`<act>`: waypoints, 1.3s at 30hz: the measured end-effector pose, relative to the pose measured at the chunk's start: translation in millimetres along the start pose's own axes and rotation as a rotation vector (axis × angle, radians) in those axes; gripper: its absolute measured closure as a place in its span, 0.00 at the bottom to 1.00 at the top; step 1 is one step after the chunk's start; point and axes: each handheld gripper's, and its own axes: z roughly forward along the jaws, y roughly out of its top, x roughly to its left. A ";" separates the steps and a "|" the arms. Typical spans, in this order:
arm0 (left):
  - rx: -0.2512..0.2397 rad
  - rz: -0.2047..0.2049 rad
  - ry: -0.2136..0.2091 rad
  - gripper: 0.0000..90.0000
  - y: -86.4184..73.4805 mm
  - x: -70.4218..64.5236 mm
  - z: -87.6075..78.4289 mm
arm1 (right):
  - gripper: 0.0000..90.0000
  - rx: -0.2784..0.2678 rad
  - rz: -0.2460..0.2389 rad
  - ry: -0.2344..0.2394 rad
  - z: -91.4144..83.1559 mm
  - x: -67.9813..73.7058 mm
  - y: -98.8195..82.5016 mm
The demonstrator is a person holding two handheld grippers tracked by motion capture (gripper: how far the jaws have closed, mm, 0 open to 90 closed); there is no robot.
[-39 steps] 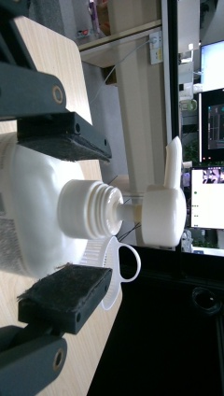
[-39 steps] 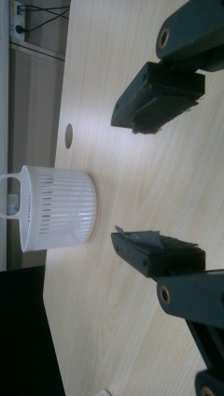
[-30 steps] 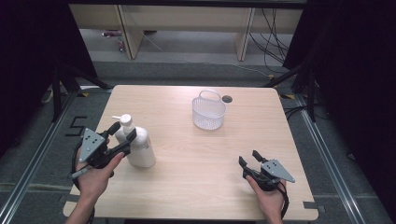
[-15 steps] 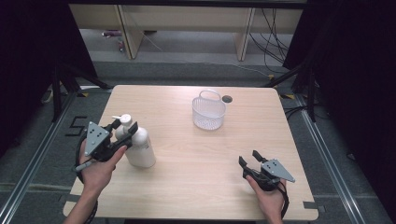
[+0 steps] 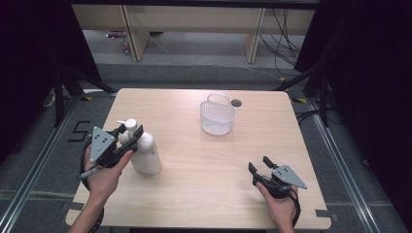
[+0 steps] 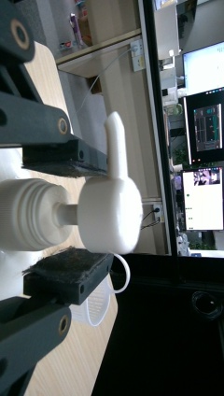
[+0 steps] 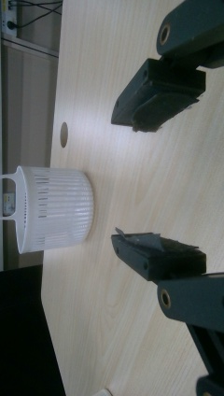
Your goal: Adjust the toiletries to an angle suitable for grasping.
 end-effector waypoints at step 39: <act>-0.006 -0.026 -0.001 0.66 19.3 -3.3 3.2 | 0.40 -0.005 0.011 -0.003 0.0 -0.2 -0.2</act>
